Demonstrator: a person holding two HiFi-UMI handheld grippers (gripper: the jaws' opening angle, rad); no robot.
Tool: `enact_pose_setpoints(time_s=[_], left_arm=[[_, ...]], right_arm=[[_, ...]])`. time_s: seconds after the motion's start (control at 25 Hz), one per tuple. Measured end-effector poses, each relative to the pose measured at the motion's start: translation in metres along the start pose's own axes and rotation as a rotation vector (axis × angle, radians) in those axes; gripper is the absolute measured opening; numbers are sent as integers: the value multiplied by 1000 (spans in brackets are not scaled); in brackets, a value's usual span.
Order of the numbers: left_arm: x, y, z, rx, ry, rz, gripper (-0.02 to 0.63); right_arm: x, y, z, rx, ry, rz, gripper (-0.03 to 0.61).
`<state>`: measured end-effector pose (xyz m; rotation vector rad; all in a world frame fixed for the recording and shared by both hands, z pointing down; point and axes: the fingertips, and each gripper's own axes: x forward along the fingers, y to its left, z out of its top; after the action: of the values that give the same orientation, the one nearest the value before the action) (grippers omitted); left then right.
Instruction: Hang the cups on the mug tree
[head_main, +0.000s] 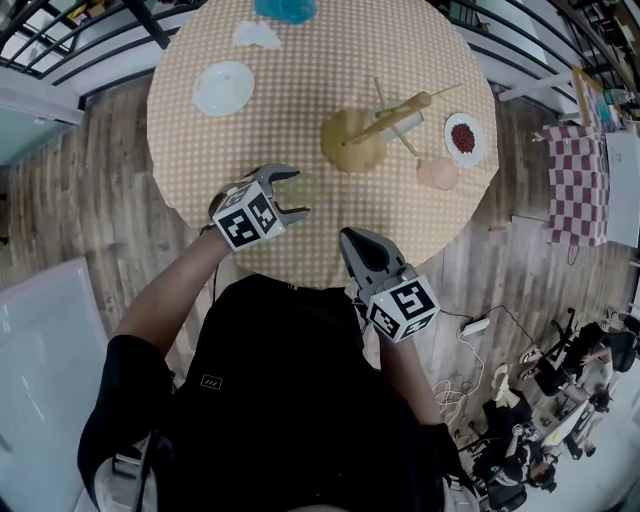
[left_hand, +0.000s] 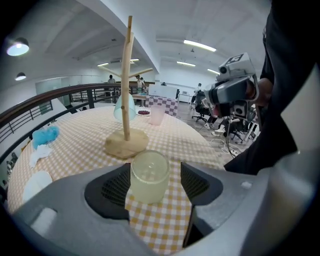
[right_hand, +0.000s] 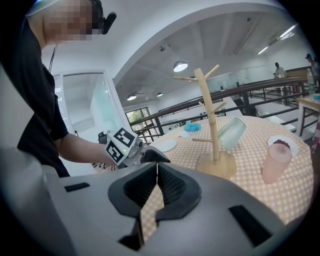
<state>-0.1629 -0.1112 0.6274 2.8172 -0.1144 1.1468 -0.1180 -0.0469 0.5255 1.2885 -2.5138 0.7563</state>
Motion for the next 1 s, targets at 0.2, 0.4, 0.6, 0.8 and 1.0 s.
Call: enact_pose_setpoints(time_s=[0.2,0.4,0.6,0.8,1.0], left_arm=[[11,2,-2,32,63,-1,301],[24,5,-4,100,144,-9,301],[38,6,-8,203,250,-31,302],[46,4,-10,266,338,-75,310],[47,1,-10,320,415,-118,310]], right_arm=[[-2,-4,4,-7,12,15,17],[-3,-12,5,3,17,17,17],[-5,-20,5,13,25,14,17],[-10,-30,6,27,17,-8,17],[-17,-36,11,32,5,-16,17]])
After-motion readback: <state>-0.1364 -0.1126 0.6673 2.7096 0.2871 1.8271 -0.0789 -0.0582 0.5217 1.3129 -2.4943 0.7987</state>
